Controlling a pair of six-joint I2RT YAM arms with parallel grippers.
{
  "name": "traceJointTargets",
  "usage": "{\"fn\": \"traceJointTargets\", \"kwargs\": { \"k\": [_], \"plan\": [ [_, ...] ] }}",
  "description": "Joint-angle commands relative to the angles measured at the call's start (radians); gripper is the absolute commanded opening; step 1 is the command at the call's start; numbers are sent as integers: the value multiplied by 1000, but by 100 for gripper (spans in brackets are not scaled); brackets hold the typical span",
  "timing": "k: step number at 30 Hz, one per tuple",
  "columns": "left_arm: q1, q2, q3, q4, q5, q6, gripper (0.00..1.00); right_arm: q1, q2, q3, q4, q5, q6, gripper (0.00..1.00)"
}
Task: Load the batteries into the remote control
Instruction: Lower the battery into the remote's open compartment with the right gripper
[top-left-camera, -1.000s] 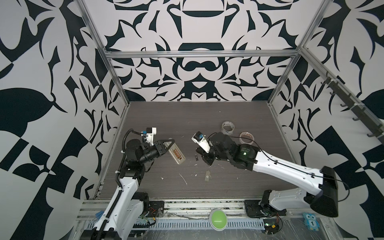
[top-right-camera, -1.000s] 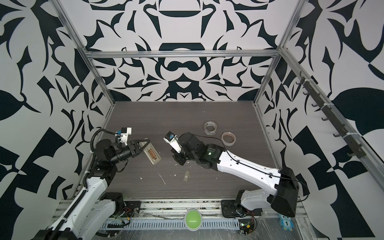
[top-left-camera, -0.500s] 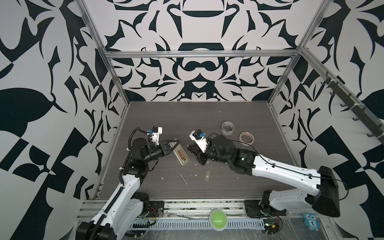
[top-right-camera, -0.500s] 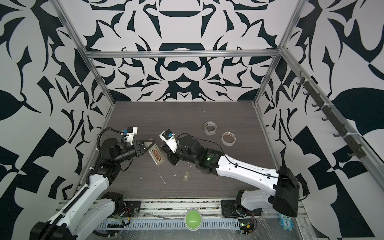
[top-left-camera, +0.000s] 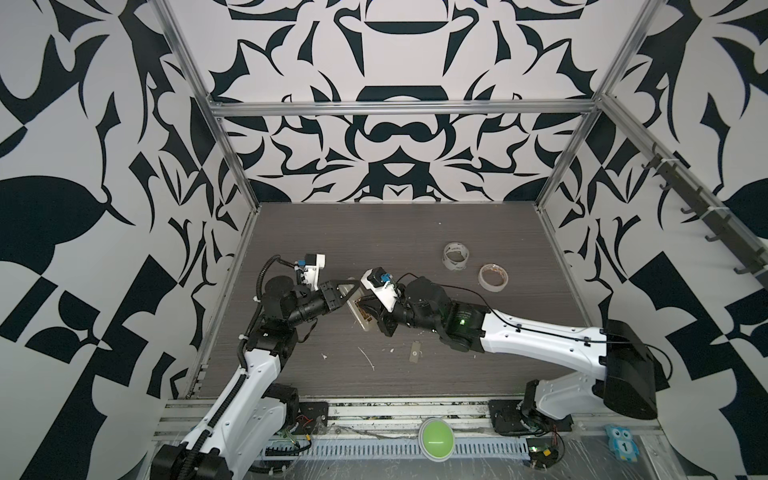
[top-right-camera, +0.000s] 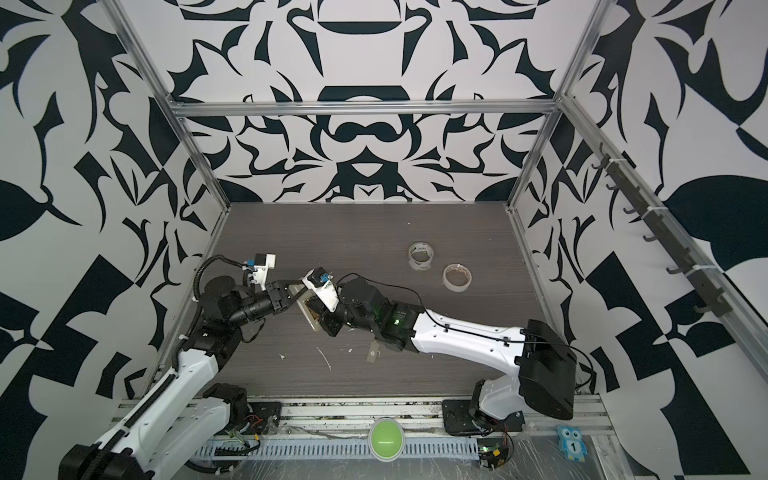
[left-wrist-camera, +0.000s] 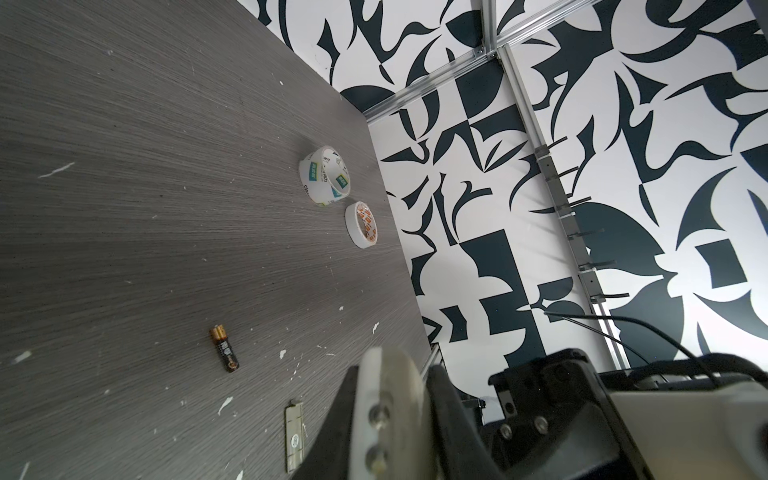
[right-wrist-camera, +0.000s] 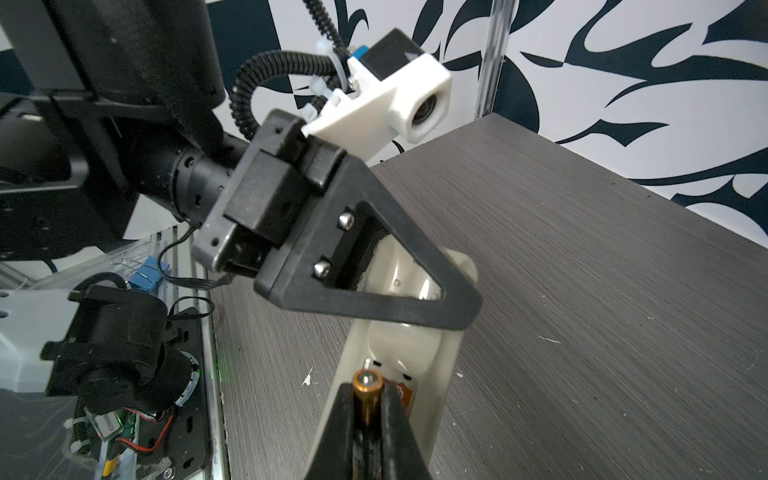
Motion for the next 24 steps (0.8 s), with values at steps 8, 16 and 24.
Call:
{"fn": "traceJointTargets", "kwargs": {
  "k": [8,16,24],
  "plan": [
    [-3,-23,19,30,3,-5,0,7,-1,5,86,27,-19,0],
    [-4,-30,20,30,1,-7,0,7,6,-9,86,39,-27,0],
    [-4,-36,23,35,1,-13,0,8,11,-19,80,54,-40,0]
  ]
}}
